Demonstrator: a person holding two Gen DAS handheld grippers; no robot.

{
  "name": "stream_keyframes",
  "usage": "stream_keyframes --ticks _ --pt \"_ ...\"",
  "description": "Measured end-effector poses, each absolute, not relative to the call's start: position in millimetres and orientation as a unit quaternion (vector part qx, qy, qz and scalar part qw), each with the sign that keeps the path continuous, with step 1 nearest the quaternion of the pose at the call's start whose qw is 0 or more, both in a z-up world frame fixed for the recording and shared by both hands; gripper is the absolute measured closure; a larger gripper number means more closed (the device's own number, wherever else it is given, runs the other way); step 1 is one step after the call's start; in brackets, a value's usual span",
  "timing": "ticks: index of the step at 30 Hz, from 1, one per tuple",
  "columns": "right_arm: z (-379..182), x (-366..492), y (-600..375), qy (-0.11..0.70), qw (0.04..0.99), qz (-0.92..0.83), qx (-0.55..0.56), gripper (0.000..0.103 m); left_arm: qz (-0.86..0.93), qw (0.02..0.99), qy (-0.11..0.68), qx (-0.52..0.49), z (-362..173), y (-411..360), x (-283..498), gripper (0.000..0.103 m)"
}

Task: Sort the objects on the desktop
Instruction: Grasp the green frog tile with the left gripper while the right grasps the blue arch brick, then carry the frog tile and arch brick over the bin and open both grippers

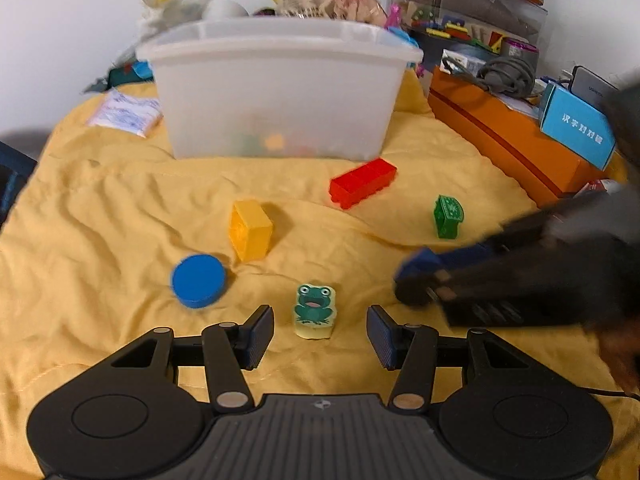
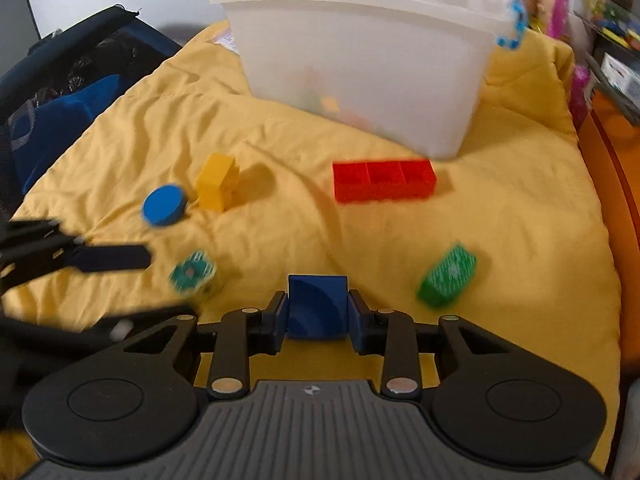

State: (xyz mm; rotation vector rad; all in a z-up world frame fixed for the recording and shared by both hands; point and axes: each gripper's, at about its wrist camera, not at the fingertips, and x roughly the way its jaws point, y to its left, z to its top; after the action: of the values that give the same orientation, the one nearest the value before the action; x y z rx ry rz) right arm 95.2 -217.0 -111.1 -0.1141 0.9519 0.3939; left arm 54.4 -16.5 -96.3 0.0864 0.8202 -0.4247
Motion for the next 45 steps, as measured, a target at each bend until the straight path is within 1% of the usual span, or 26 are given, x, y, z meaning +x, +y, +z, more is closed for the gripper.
stream_keyframes --ticks 3,5,6,7,9,14,20,23,25,26,32,36,41,45 --pt "-112 72 -222 0.461 0.864 0.197 -0.054 0.069 -0.21 0.891 0.401 0.045 -102 -20 60 0.049" --pt "-111 55 -222 0.458 0.864 0.197 -0.073 0.068 -0.214 0.888 0.404 0.044 -105 -22 62 0.054" --pt "-111 49 -222 0.458 0.864 0.197 -0.077 0.068 -0.22 0.886 0.407 0.042 -106 -23 63 0.067" --pt "-111 43 -221 0.458 0.863 0.196 -0.079 0.068 -0.227 0.884 0.407 0.04 -107 -23 63 0.074" --pt "-112 34 -221 0.453 0.866 0.196 -0.082 0.066 -0.244 0.88 0.405 0.036 -107 -23 59 0.075" --pt "-113 26 -218 0.441 0.872 0.193 -0.089 0.063 -0.268 0.877 0.392 0.07 -96 -24 29 0.074" --pt "-116 20 -218 0.429 0.875 0.2 -0.098 0.062 -0.27 0.865 0.408 0.11 -101 -15 -9 0.074" --pt "-117 21 -217 0.431 0.875 0.198 -0.098 0.062 -0.26 0.867 0.415 0.091 -107 -7 -15 0.074" --pt "-116 23 -217 0.435 0.873 0.199 -0.099 0.068 -0.257 0.868 0.415 0.088 -107 -7 -15 0.074" --pt "-116 24 -216 0.435 0.872 0.201 -0.101 0.069 -0.257 0.869 0.415 0.086 -107 -7 -15 0.074" --pt "-108 25 -214 0.441 0.867 0.202 -0.112 0.069 -0.243 0.875 0.413 0.065 -96 0 -7 0.074" --pt "-96 26 -215 0.425 0.875 0.194 -0.127 0.069 -0.234 0.882 0.408 0.042 -85 9 3 0.074" --pt "-83 36 -222 0.416 0.882 0.177 -0.132 0.069 -0.233 0.897 0.375 0.039 -60 12 23 0.074" --pt "-71 54 -227 0.393 0.892 0.171 -0.144 0.069 -0.231 0.911 0.339 0.037 -37 12 54 0.074"
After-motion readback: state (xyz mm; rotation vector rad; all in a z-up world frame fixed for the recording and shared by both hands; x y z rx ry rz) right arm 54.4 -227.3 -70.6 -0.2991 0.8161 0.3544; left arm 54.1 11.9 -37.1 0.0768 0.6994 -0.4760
